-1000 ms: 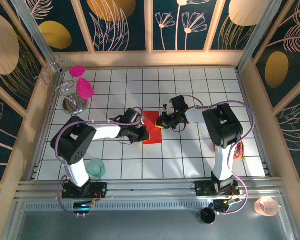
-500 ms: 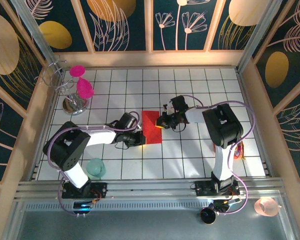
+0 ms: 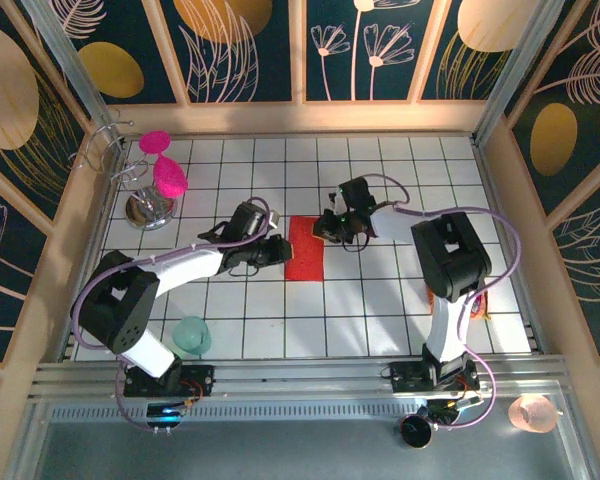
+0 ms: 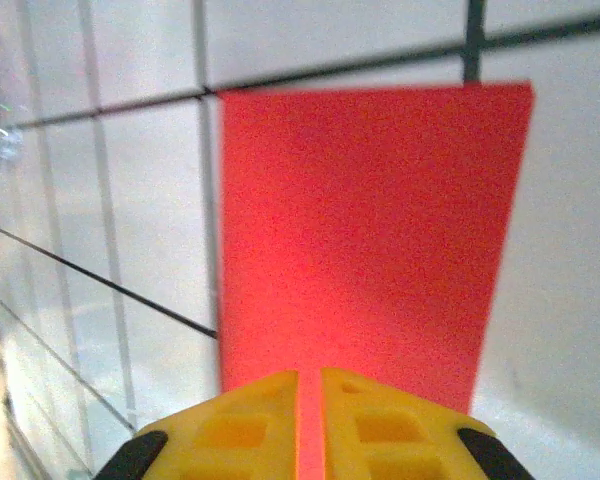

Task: Fold a paper plane with a square sheet of paper (pick it up from the middle)
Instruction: First fold the square sheet of paper in half at the center of the table.

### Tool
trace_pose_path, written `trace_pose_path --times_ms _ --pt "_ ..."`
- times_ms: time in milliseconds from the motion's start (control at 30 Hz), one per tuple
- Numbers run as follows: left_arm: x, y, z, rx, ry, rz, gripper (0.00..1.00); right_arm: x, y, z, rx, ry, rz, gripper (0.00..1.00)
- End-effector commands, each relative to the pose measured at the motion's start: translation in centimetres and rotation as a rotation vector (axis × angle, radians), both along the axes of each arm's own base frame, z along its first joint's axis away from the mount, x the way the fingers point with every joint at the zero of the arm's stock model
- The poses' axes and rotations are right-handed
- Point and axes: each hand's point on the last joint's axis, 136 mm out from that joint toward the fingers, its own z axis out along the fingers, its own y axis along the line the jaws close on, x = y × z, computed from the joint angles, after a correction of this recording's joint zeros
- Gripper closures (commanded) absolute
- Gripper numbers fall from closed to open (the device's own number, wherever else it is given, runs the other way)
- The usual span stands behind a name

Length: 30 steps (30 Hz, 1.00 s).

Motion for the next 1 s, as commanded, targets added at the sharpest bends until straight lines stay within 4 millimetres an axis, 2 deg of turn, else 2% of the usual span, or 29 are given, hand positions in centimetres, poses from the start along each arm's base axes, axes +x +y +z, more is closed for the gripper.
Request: trace_pose_path --times_ms 0,100,133,200,367,467,733,967 --pt "1.5 -1.8 0.6 -0.101 -0.006 0.019 0.8 1.2 -1.1 4.7 0.025 -0.119 -0.088 0.84" --pt "2.5 -2.3 0.3 -0.107 -0.014 0.029 0.79 0.2 -2.6 3.9 0.0 -0.11 -0.147 0.77" --pt "2.7 -2.2 -1.0 -0.082 0.008 0.039 0.78 -0.2 -3.0 3.6 0.001 -0.098 -0.161 0.76" --pt "3.5 -2.6 -1.7 -0.057 0.014 0.037 0.78 -1.1 -3.5 2.9 0.021 -0.069 -0.187 0.71" --pt "5.6 -2.4 -2.8 0.024 0.01 0.056 0.77 -3.0 -4.2 2.0 0.079 -0.026 -0.254 0.61" --pt "5.9 -2.2 -3.8 0.052 0.02 0.066 0.77 -4.0 -4.3 0.9 0.093 0.014 -0.276 0.56" --pt "6.6 -2.1 -5.5 0.072 0.058 0.117 0.77 -6.1 -3.9 -0.8 0.071 0.083 -0.282 0.55" --pt "6.2 -1.3 -7.1 0.08 0.109 0.185 0.76 -8.6 -3.1 -1.7 0.076 0.141 -0.243 0.58"
